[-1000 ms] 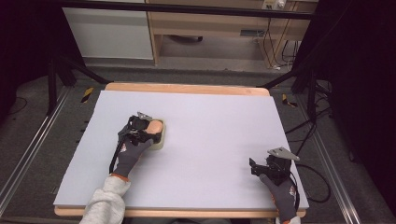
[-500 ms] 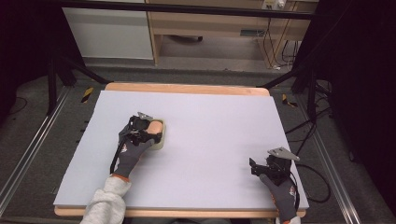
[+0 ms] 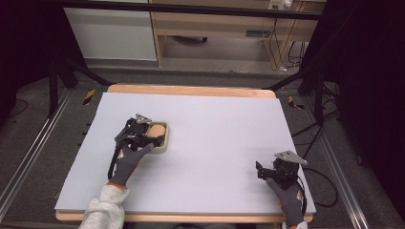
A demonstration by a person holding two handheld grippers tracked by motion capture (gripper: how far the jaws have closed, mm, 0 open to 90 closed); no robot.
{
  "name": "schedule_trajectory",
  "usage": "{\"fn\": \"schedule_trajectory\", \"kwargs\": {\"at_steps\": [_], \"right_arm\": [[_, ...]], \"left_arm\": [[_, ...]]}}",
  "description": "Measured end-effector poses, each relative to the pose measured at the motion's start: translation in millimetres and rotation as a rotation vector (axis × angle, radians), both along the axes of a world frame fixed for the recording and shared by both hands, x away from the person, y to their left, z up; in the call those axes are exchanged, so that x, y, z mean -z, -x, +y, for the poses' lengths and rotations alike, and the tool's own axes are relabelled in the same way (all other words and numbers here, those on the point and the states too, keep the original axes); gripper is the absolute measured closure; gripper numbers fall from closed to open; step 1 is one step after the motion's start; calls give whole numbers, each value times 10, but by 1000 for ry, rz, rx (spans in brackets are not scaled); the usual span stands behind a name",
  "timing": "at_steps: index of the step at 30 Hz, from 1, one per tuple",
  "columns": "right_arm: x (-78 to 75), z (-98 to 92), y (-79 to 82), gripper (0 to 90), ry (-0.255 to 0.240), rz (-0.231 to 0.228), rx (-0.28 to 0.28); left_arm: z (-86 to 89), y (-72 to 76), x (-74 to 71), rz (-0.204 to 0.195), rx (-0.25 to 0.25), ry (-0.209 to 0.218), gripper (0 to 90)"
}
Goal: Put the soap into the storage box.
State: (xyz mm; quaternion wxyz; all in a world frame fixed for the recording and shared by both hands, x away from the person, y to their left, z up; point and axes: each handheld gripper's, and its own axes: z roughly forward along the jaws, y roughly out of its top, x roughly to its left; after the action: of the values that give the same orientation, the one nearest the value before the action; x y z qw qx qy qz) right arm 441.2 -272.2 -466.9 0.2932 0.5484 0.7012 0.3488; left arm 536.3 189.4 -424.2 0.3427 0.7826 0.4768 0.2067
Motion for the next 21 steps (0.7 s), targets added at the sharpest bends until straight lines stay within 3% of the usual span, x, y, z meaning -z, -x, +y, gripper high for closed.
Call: {"fn": "schedule_trajectory", "kwargs": {"at_steps": [13, 21], "right_arm": [[1, -34, 13, 65, 9, -6, 20], [14, -75, 15, 63, 10, 2, 37]], "left_arm": [[331, 331, -1, -35, 5, 70, 227], [541, 555, 94, -43, -22, 74, 227]]}}
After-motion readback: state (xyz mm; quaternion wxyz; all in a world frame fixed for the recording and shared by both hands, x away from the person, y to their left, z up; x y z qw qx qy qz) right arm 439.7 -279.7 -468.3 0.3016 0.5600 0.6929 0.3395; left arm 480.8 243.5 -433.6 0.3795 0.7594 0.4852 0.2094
